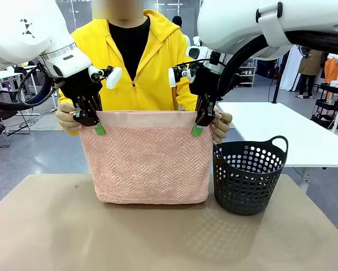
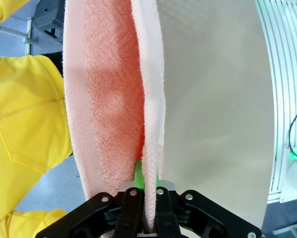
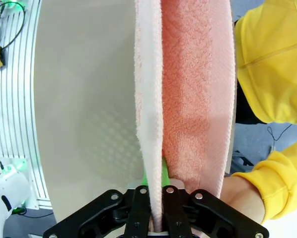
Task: Fold the towel.
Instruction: Release the end of the 100 cm Hotel Towel you were holding and grab the top end of the folded side.
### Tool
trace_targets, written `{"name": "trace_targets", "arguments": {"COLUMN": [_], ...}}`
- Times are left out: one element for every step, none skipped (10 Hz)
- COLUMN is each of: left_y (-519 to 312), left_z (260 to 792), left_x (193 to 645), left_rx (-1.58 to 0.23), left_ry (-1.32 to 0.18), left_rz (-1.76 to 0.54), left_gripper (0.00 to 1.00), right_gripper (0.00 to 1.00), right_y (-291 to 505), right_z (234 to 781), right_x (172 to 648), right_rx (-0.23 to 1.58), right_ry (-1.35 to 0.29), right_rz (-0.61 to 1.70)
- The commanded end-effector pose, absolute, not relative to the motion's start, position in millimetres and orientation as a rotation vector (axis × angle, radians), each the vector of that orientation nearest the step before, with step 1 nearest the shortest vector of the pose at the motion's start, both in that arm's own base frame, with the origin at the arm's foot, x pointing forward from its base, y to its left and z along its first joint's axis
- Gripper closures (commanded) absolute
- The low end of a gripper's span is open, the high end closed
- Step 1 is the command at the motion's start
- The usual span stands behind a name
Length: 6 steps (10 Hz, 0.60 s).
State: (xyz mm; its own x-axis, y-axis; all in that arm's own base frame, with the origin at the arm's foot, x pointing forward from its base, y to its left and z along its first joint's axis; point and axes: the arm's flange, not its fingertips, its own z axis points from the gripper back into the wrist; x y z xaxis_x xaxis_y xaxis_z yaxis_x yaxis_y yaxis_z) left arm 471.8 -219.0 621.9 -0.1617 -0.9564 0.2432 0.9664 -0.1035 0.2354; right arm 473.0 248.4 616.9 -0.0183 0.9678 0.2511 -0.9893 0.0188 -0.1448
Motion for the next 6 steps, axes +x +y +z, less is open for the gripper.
{"name": "trace_targets", "arguments": {"left_y": [-217.2, -219.0, -219.0, -218.7, -217.9, -217.7], "left_z": [622.2, 621.9, 623.6, 625.5, 628.9, 636.5], "left_x": [472.4, 471.8, 470.3, 469.5, 467.6, 462.3], "left_rx": [-0.023, -0.033, -0.029, -0.023, -0.006, 0.033], "left_ry": [-0.385, -0.389, -0.394, -0.405, -0.412, -0.421], "left_rz": [-1.690, -1.689, -1.704, -1.699, -1.695, -1.687], "left_gripper": [1.00, 0.69, 0.62, 0.34, 0.28, 0.00], "right_gripper": [1.00, 0.97, 0.66, 0.66, 0.34, 0.63], "right_y": [247.8, 248.4, 247.9, 247.3, 246.9, 244.2], "right_z": [616.9, 616.9, 618.2, 618.8, 620.4, 626.0], "right_x": [473.4, 473.0, 472.3, 471.7, 470.3, 467.2], "right_rx": [0.083, 0.085, 0.078, 0.064, 0.052, 0.036], "right_ry": [-0.317, -0.315, -0.330, -0.328, -0.329, -0.337], "right_rz": [1.564, 1.558, 1.560, 1.556, 1.555, 1.554]}}
